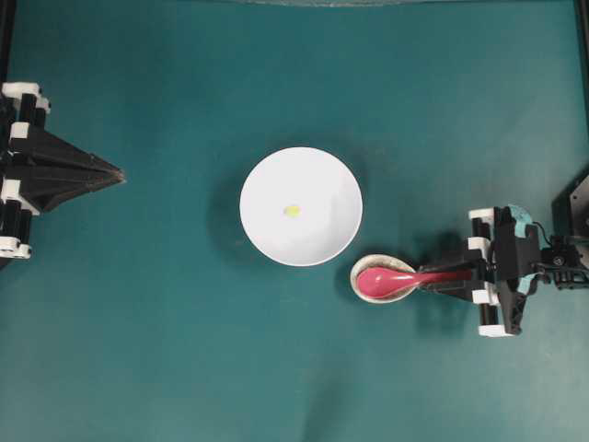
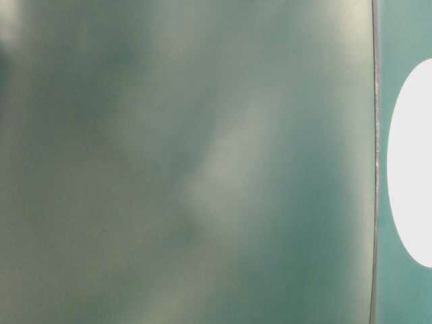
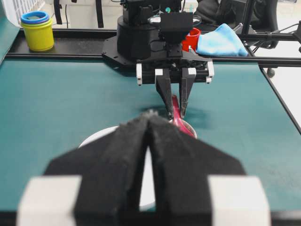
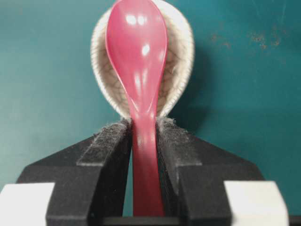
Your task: Scoop the yellow hexagonal prism block from the bowl with a spoon using the right arm.
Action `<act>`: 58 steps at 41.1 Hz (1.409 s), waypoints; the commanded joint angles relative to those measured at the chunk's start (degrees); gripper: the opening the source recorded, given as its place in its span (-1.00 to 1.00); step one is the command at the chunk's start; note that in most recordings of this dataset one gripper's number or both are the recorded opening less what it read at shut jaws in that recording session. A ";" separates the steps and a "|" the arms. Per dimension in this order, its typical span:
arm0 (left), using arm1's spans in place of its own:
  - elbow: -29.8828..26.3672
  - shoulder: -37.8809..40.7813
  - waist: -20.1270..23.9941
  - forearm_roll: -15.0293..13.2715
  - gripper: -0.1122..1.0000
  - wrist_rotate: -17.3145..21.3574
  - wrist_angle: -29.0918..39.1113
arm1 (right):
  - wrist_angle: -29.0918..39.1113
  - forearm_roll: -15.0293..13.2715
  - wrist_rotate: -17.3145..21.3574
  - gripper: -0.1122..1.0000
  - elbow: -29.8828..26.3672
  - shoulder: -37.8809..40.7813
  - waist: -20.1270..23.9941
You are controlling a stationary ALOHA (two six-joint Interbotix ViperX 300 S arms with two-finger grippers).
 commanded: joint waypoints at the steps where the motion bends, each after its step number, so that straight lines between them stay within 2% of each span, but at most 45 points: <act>1: -1.32 0.35 -0.18 0.09 -0.75 0.00 -0.70 | 0.09 0.18 0.09 -0.34 -0.18 -2.81 0.00; 18: -1.32 0.35 -0.18 0.09 -0.75 0.00 -0.70 | 4.57 0.88 0.00 -0.34 0.53 -9.49 0.00; 31: -1.32 0.35 -0.18 0.09 -0.75 0.00 -0.70 | 9.84 1.49 0.09 -0.35 -0.62 -14.15 -1.58; 48: -1.32 0.26 -0.18 0.09 -0.75 -0.09 -0.70 | 23.82 2.29 0.09 -0.34 -4.92 -20.57 -7.47; 58: -1.32 0.18 -0.18 0.09 -0.75 -0.09 -0.79 | 36.39 2.02 -0.35 -0.34 -9.40 -24.35 -13.18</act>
